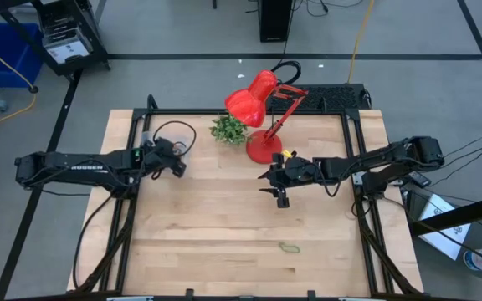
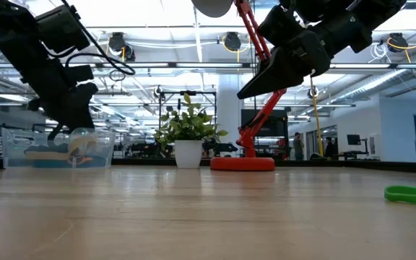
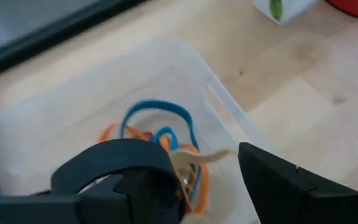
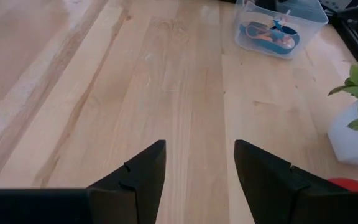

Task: Pick and place rubber bands into bin
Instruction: Put the black rubber band into the transparent bin

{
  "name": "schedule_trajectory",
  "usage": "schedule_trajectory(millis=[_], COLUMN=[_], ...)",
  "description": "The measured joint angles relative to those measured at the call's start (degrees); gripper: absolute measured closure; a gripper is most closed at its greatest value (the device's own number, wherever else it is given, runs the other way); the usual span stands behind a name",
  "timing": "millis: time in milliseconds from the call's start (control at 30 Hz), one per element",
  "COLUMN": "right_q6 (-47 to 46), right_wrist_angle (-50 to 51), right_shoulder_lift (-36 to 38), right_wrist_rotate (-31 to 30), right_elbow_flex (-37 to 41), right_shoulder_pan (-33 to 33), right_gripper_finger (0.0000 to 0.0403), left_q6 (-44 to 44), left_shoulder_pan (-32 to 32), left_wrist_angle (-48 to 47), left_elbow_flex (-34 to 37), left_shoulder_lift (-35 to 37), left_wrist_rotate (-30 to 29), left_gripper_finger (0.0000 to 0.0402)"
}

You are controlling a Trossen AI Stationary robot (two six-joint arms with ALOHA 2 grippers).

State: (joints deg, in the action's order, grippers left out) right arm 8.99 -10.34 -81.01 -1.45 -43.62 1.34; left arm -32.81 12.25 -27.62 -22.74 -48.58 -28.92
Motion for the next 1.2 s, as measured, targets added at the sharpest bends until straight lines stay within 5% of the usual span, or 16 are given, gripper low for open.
schedule_trajectory(millis=[567,833,1200], right_q6=[0.00,0.07,0.22], right_wrist_angle=[-0.09,-0.09,-0.07], right_shoulder_lift=[0.00,0.00,0.00], right_wrist_rotate=[0.02,0.02,0.04], right_elbow_flex=[0.00,0.00,0.00], right_shoulder_pan=[0.00,0.00,0.00], right_gripper_finger=[0.0222,0.0222,0.0222], left_q6=[0.90,0.49,-0.68], left_shoulder_pan=[7.61,12.76,18.16], left_wrist_angle=[-4.86,-14.54,-22.29], left_elbow_flex=[-0.66,-7.70,-14.53], left_shoulder_lift=[-0.07,-0.06,-0.06], left_wrist_rotate=[15.77,17.20,27.07], left_gripper_finger=[0.0188,0.0189,0.0193])
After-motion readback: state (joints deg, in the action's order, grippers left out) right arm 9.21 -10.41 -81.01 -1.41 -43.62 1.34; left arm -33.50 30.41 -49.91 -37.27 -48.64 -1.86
